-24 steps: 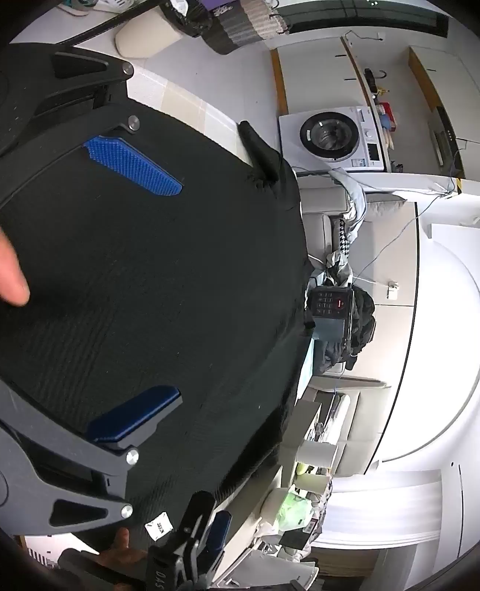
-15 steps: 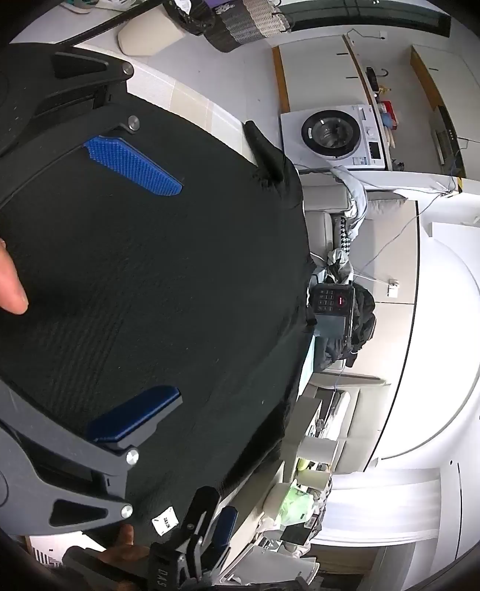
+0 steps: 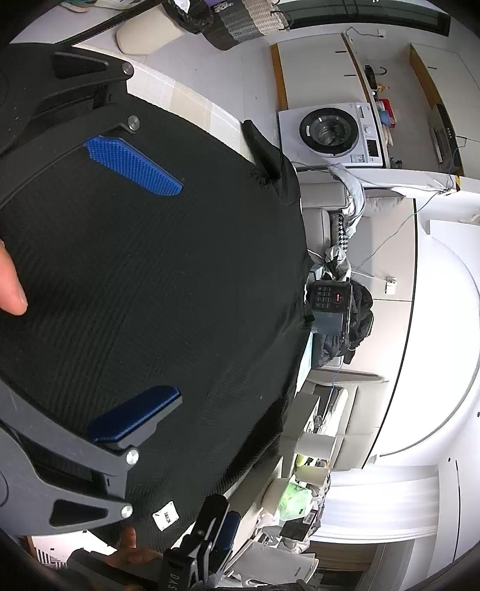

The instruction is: Fold small clothes

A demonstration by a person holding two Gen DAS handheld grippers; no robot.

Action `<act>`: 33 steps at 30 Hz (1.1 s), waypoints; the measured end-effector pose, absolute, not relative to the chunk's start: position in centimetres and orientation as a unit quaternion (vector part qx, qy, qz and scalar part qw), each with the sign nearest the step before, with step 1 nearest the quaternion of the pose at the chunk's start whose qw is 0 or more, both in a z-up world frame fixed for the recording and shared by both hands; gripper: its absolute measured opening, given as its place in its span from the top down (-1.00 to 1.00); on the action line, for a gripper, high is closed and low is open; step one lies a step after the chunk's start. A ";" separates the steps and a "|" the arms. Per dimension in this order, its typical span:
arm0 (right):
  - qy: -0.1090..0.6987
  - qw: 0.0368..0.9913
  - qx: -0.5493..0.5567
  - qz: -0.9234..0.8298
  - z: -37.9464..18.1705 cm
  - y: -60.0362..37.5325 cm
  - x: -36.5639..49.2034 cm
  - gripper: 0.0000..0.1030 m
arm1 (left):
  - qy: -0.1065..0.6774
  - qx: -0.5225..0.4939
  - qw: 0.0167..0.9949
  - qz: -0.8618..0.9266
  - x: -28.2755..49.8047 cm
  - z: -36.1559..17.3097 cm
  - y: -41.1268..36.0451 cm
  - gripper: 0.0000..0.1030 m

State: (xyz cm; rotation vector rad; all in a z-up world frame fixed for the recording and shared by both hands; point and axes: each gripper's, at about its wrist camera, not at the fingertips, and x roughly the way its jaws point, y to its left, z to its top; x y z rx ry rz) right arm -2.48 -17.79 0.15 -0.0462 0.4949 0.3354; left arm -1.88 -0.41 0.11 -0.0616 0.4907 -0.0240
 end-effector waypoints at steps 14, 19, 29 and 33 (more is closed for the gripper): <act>0.258 0.952 -0.017 0.161 -0.3 -17.8 -2.3 -1.00 | 0.258 -0.020 0.966 -0.013 -1.5 -0.2 -0.7 -0.99; 0.259 0.952 -0.018 0.160 -0.3 -17.6 -2.3 -1.00 | 0.258 -0.009 0.966 -0.019 -1.4 -0.3 -1.0 -0.99; 0.260 0.952 -0.020 0.159 -0.3 -17.6 -2.1 -1.00 | 0.259 -0.009 0.966 -0.022 -1.3 -0.4 -0.9 -0.99; 0.261 0.952 -0.020 0.159 -0.3 -17.5 -2.0 -1.00 | 0.259 -0.010 0.966 -0.022 -1.3 -0.4 -0.9 -0.99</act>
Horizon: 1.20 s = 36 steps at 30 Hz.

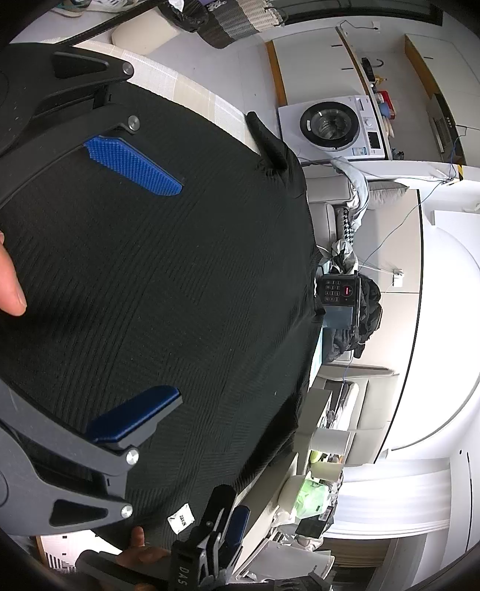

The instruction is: Fold small clothes

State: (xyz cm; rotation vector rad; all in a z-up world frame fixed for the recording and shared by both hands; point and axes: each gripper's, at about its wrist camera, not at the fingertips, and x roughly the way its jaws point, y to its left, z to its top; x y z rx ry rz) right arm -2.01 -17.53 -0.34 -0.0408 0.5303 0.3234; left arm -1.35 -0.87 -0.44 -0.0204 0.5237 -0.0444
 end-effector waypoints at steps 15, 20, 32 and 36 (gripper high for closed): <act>0.262 0.952 -0.020 0.159 -0.5 -17.6 -2.0 -1.00 | 0.259 -0.010 0.965 -0.022 -1.4 -0.5 -0.8 -0.99; 0.262 0.952 -0.020 0.159 -0.5 -17.6 -2.1 -1.00 | 0.260 -0.009 0.965 -0.020 -1.4 -0.6 -0.6 -0.99; 0.275 0.949 -0.016 0.155 -1.1 -17.9 -1.5 -1.00 | 0.271 -0.005 0.963 -0.003 -1.1 -0.6 -0.7 -0.99; 0.279 0.948 -0.017 0.155 -1.1 -17.9 -1.3 -1.00 | 0.270 0.000 0.963 0.007 -1.1 -0.6 -0.9 -0.99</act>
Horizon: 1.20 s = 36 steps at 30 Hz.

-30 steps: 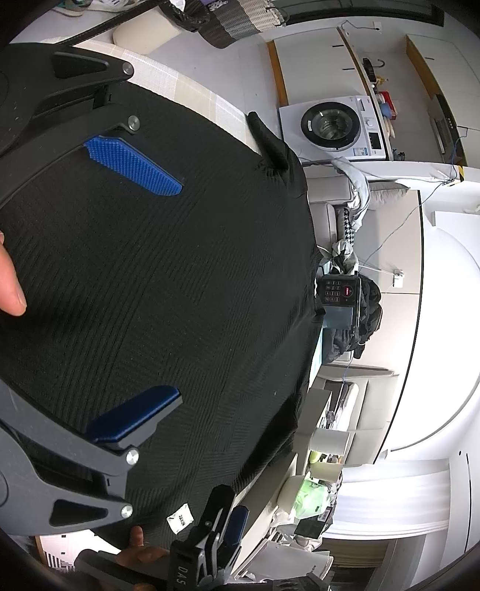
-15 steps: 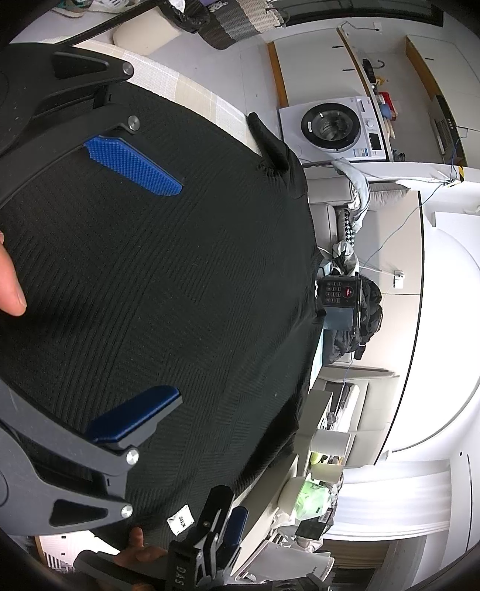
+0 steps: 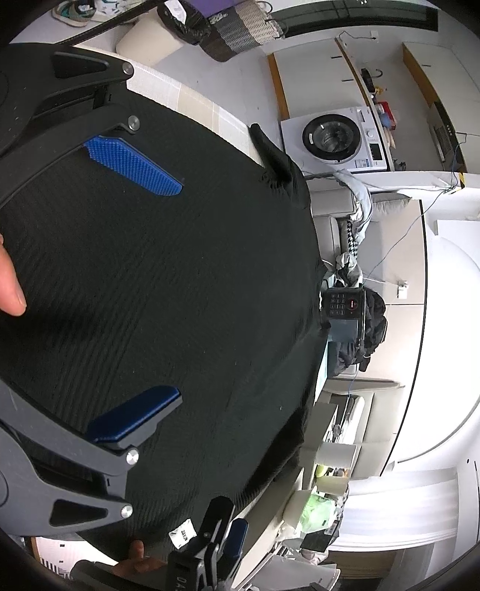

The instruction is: Fold small clothes

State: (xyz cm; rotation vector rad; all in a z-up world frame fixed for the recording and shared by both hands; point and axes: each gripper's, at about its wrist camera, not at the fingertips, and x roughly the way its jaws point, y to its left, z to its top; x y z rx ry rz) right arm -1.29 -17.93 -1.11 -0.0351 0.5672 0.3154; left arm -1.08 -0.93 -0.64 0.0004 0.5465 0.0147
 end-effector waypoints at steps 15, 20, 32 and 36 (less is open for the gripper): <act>0.272 0.952 -0.040 0.137 0.6 -18.2 -0.6 -1.00 | 0.311 -0.039 0.949 0.021 1.0 -0.2 1.0 -0.99; 0.278 0.951 -0.040 0.130 1.5 -18.8 0.3 -1.00 | 0.316 -0.070 0.946 0.034 2.3 0.2 2.5 -0.99; 0.282 0.955 -0.005 0.090 4.7 -21.7 4.5 -1.00 | 0.304 -0.078 0.947 0.070 5.5 2.7 4.5 -0.99; 0.288 0.955 -0.004 0.074 5.8 -22.5 6.4 -1.00 | 0.312 -0.077 0.944 0.076 7.3 3.5 5.0 -0.99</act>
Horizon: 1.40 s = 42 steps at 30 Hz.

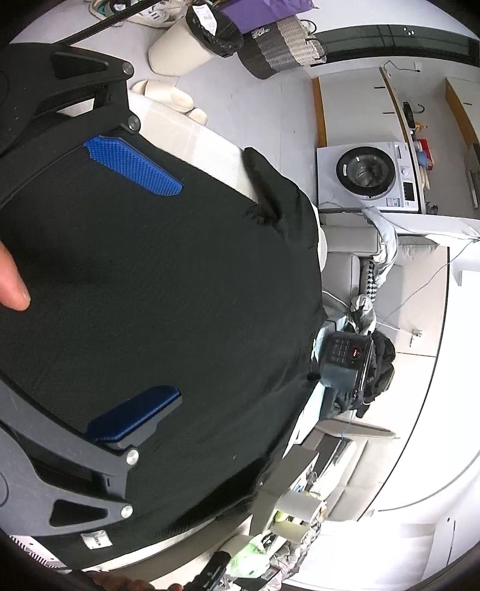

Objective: Fold small clothes
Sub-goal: 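Reach the right gripper to the sweater sleeve and close on its cuff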

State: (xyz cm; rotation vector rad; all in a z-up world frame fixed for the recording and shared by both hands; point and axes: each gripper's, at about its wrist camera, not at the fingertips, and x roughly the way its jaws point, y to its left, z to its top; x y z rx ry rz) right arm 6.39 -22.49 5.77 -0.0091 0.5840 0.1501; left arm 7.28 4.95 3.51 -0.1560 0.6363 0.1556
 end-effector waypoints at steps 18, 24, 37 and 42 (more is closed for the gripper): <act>0.310 0.949 0.036 0.044 6.8 -24.6 14.8 -1.00 | 0.325 -0.063 0.940 0.083 17.1 5.2 7.9 -0.99; 0.340 0.937 0.081 0.019 5.6 -27.4 18.7 -1.00 | 0.329 -0.054 0.937 0.101 20.2 4.1 9.3 -0.99; 0.411 0.872 0.264 -0.041 -0.1 -35.0 22.6 -0.58 | 0.338 -0.051 0.938 0.065 25.0 2.9 8.7 -0.99; 0.407 0.865 0.282 -0.083 -0.8 -35.7 24.1 -0.47 | 0.349 -0.044 0.935 0.043 25.8 2.0 7.0 -0.99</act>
